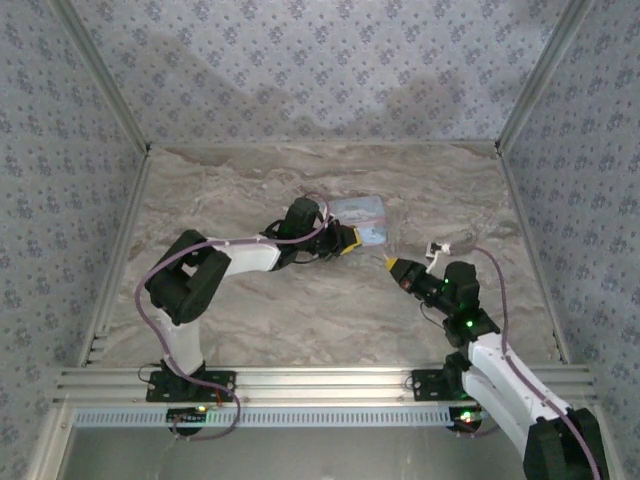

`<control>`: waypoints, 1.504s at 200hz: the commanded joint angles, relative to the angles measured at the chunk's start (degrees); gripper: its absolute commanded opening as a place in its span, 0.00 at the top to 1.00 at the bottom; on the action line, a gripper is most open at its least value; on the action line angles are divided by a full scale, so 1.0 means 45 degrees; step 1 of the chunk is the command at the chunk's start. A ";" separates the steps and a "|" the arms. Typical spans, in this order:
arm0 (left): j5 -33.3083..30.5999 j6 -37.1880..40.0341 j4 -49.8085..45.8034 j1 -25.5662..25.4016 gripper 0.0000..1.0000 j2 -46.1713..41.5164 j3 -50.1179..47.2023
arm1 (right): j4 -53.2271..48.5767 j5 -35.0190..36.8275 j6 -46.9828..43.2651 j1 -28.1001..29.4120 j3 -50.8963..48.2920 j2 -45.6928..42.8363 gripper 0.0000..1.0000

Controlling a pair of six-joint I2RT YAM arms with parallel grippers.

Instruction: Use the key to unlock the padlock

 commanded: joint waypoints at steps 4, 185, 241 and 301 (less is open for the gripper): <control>0.0371 -0.0110 0.0661 0.0078 1.00 -0.0739 0.0185 | 0.1686 0.0272 0.0781 0.0332 -0.0023 0.1035 1.00; 0.0486 -0.0715 0.2238 0.0116 1.00 -0.0790 -0.0200 | 0.5583 0.0484 0.1152 0.1204 0.1005 0.5668 1.00; 0.0508 -0.0853 0.2508 0.0111 1.00 -0.0764 -0.0320 | 0.6035 0.0333 0.1294 0.1243 0.1349 0.6387 1.00; 0.0505 -0.0969 0.2761 0.0115 1.00 -0.0725 -0.0381 | 0.6415 0.0306 0.1442 0.1320 0.1417 0.6880 1.00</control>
